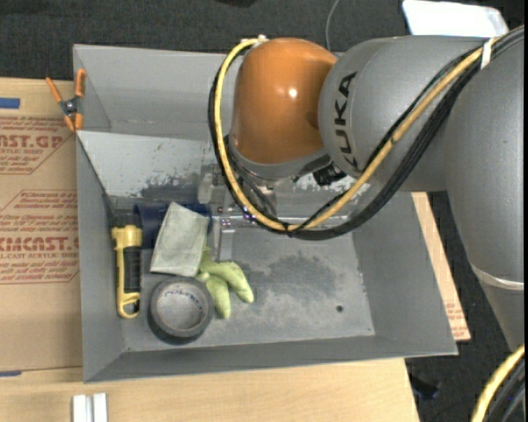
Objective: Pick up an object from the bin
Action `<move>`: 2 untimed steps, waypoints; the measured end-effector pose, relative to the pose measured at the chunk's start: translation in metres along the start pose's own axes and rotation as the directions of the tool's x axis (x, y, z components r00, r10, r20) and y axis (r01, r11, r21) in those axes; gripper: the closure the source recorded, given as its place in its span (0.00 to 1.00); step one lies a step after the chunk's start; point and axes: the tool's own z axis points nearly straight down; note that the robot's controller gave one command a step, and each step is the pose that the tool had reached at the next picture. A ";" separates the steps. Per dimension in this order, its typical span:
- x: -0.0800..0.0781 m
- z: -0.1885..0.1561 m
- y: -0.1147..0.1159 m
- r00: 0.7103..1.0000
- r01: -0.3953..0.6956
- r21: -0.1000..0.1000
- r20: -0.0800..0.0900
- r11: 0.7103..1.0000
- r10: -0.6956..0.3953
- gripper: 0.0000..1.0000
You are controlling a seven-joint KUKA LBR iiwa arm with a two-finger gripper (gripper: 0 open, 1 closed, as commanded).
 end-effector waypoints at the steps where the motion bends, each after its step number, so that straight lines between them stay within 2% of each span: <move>1: 0.006 0.017 0.008 0.992 -0.129 0.000 -0.007 0.992 0.129 0.00; 2: -0.002 0.028 0.013 1.000 0.023 -0.002 0.001 1.000 -0.023 0.00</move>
Offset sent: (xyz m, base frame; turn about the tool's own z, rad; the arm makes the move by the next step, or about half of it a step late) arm 0.0036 0.0144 -0.0299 -0.0278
